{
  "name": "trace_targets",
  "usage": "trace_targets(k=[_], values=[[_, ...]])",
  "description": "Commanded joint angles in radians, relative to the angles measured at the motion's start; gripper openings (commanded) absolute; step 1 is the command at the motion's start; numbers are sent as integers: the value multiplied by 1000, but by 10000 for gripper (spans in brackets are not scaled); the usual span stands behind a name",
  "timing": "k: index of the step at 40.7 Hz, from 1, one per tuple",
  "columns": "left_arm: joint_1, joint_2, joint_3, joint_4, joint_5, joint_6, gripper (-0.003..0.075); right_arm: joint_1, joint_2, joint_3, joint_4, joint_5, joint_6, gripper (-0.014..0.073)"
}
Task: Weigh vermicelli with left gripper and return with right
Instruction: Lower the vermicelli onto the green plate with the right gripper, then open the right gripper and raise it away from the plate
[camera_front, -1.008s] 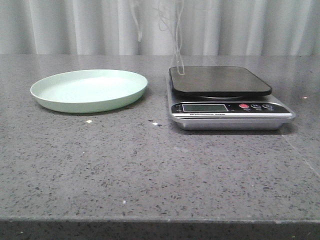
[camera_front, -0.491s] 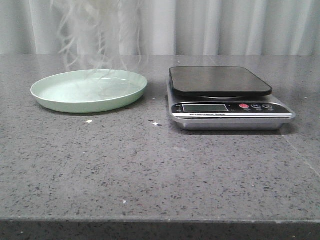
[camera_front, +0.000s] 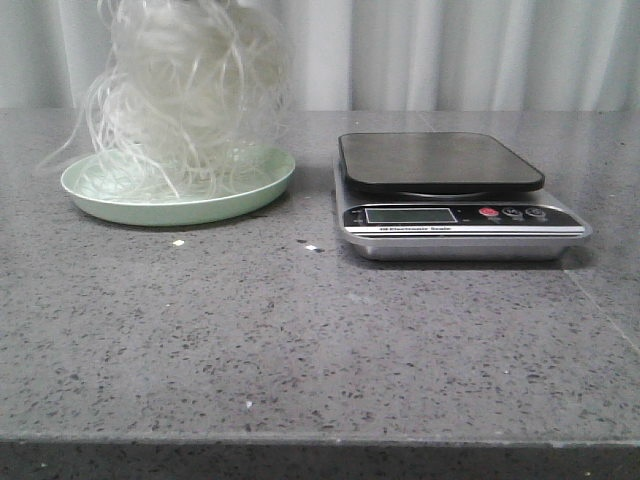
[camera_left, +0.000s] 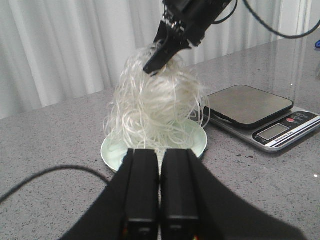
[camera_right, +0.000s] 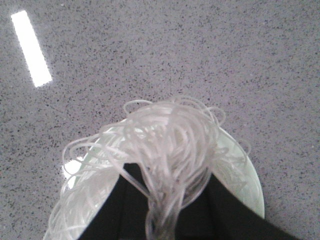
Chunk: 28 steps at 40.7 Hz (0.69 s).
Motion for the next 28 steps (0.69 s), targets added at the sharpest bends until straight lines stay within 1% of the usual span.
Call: trace_targets(k=[1, 11, 28], values=[[0, 11, -25, 9, -69, -6, 137, 15, -38, -35, 9, -56, -8, 150], [0, 11, -25, 9, -69, -6, 137, 31, 31, -35, 3, -42, -8, 150], [0, 11, -25, 9, -69, -6, 137, 31, 37, -35, 0, -19, -8, 157]])
